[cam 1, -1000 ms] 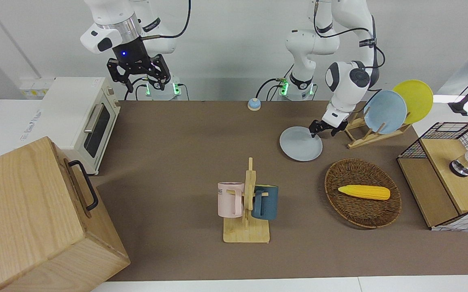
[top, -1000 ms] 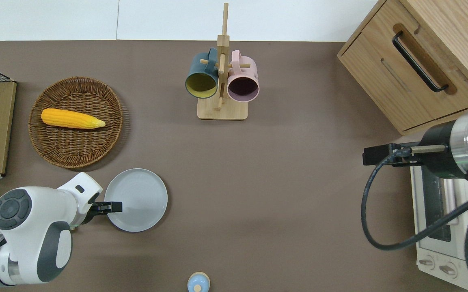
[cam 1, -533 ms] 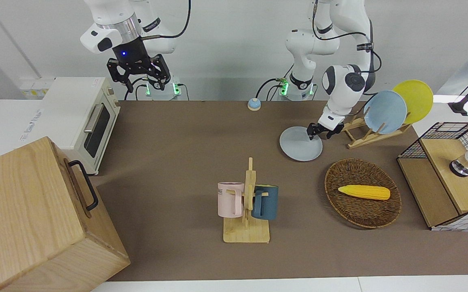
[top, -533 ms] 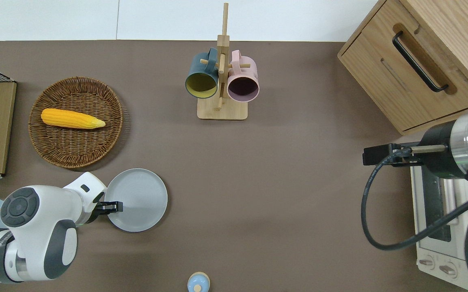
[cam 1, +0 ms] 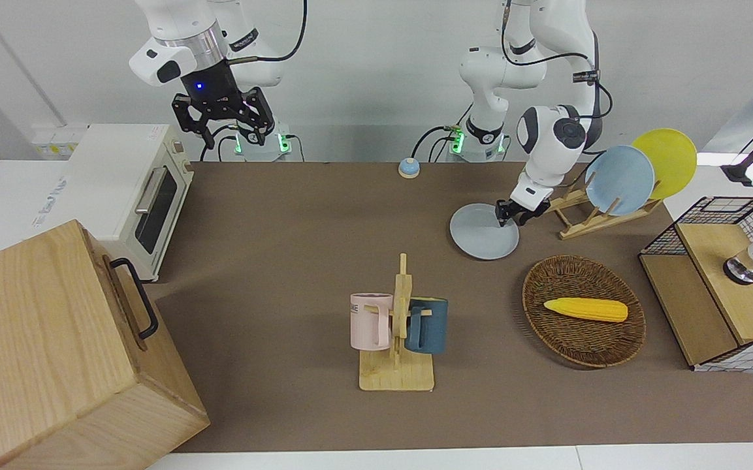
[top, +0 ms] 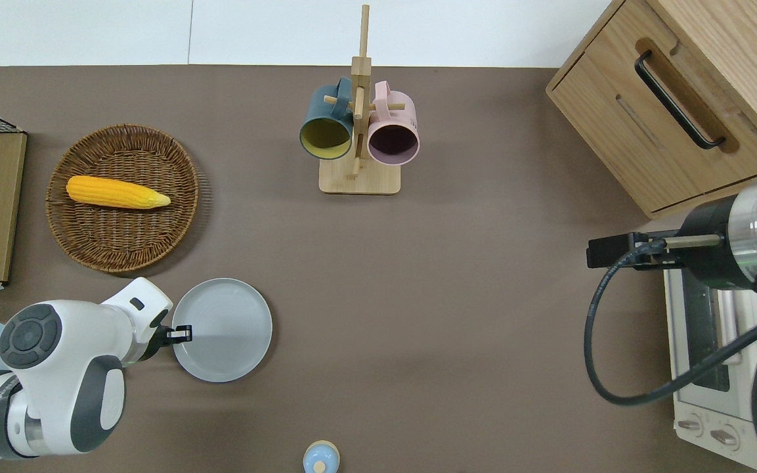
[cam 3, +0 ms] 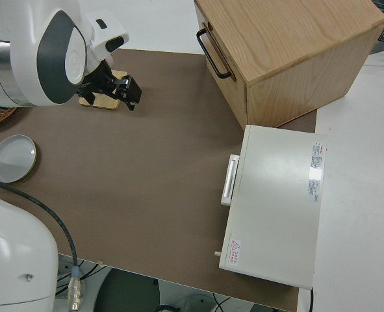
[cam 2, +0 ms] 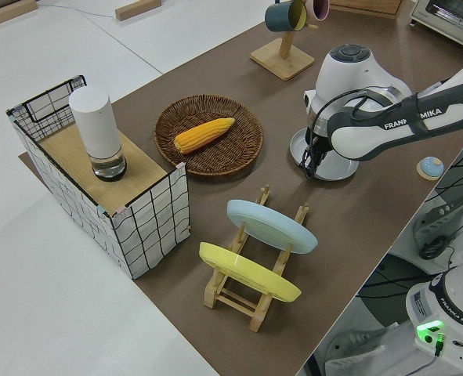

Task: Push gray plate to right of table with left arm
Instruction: 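Lower the left gripper against the plate's rim nearest the basket, then push the gray plate with the left gripper toward the right arm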

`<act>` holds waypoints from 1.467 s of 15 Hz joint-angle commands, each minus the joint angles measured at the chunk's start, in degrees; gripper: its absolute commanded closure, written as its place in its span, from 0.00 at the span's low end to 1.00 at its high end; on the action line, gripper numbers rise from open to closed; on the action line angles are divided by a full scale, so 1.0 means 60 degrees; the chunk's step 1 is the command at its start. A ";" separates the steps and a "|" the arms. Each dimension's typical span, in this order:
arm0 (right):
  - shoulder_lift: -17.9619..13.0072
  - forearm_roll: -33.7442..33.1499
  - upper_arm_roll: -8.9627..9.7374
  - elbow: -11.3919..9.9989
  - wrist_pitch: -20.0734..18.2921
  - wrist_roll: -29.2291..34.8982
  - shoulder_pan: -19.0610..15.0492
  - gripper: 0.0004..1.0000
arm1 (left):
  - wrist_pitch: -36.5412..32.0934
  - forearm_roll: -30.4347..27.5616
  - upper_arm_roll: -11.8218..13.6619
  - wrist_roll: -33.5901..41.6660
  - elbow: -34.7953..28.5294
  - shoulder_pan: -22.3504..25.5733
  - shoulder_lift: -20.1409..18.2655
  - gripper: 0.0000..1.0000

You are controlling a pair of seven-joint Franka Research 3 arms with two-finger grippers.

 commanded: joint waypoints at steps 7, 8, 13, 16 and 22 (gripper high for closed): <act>0.0060 0.0153 0.0025 0.0138 -0.0052 0.0021 -0.0061 0.00 | 0.0301 -0.0061 0.0082 -0.0496 -0.0147 -0.0545 0.0220 1.00; 0.0060 0.0153 0.0039 0.0138 -0.0052 0.0021 -0.0061 0.00 | 0.0331 -0.0047 0.0082 -0.0832 -0.0132 -0.0779 0.0220 1.00; 0.0060 0.0153 0.0039 0.0138 -0.0052 0.0021 -0.0061 0.00 | 0.0551 -0.0047 0.0082 -0.2298 -0.0074 -0.1791 0.0352 1.00; 0.0060 0.0153 0.0025 0.0138 -0.0052 0.0021 -0.0061 0.00 | 0.0551 -0.0047 0.0082 -0.2913 -0.0044 -0.2289 0.0352 1.00; 0.0060 0.0153 0.0039 0.0138 -0.0052 0.0021 -0.0061 0.00 | 0.0566 -0.0061 0.0082 -0.4114 0.0175 -0.3255 0.0571 1.00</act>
